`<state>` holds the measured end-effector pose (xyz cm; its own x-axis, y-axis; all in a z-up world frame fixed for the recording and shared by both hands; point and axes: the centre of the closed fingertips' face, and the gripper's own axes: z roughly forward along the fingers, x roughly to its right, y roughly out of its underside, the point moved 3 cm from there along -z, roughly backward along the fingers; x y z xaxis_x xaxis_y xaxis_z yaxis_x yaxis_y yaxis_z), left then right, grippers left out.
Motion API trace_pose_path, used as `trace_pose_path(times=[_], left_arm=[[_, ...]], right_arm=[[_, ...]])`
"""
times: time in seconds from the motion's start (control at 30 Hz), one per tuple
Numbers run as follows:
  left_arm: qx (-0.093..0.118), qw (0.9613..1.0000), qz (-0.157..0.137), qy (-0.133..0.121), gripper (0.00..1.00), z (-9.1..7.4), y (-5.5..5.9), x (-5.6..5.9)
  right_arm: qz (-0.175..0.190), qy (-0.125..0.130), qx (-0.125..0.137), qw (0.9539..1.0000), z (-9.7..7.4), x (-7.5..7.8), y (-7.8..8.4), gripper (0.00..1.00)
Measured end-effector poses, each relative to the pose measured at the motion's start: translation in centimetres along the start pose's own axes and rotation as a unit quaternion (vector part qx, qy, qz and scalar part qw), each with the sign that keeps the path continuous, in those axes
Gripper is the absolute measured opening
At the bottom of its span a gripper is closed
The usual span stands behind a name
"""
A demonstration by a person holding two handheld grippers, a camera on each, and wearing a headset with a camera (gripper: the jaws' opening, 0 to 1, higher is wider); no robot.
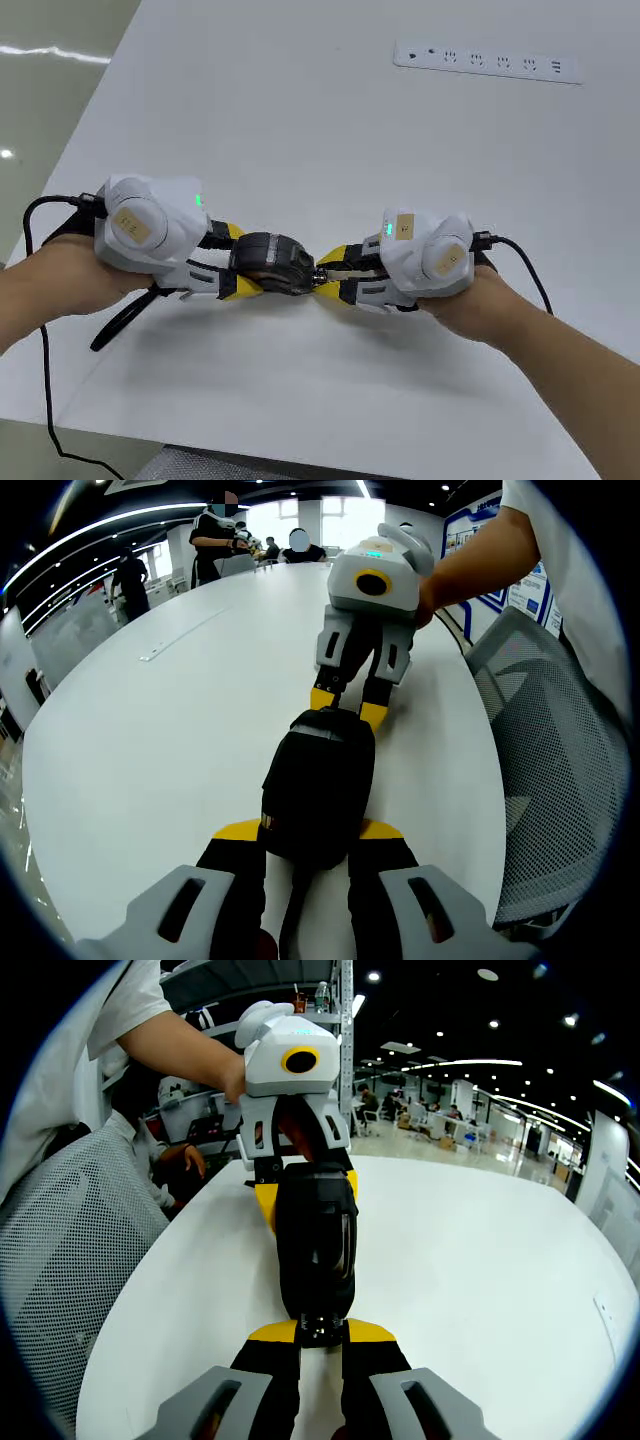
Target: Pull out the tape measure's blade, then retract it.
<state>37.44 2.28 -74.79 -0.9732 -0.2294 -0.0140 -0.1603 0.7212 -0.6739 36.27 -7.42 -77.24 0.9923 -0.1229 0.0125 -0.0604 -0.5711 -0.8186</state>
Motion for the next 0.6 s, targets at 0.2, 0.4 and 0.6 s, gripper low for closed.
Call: trace_pose_path(times=[0.2,0.4,0.6], left_arm=[[-0.001,1.0000,0.003,-0.001,0.26,-0.02,0.04,0.01],[0.000,1.0000,0.004,0.001,0.25,-0.06,0.06,0.05],[0.001,1.0000,0.005,0.004,0.25,-0.06,0.10,0.01]], right_arm=[[0.003,-0.005,0.000,1.0000,0.03,0.03,0.04,0.10],[0.007,-0.002,-0.003,1.0000,-0.01,-0.03,-0.02,0.09],[0.008,0.001,-0.005,1.0000,-0.03,0.02,0.05,0.09]])
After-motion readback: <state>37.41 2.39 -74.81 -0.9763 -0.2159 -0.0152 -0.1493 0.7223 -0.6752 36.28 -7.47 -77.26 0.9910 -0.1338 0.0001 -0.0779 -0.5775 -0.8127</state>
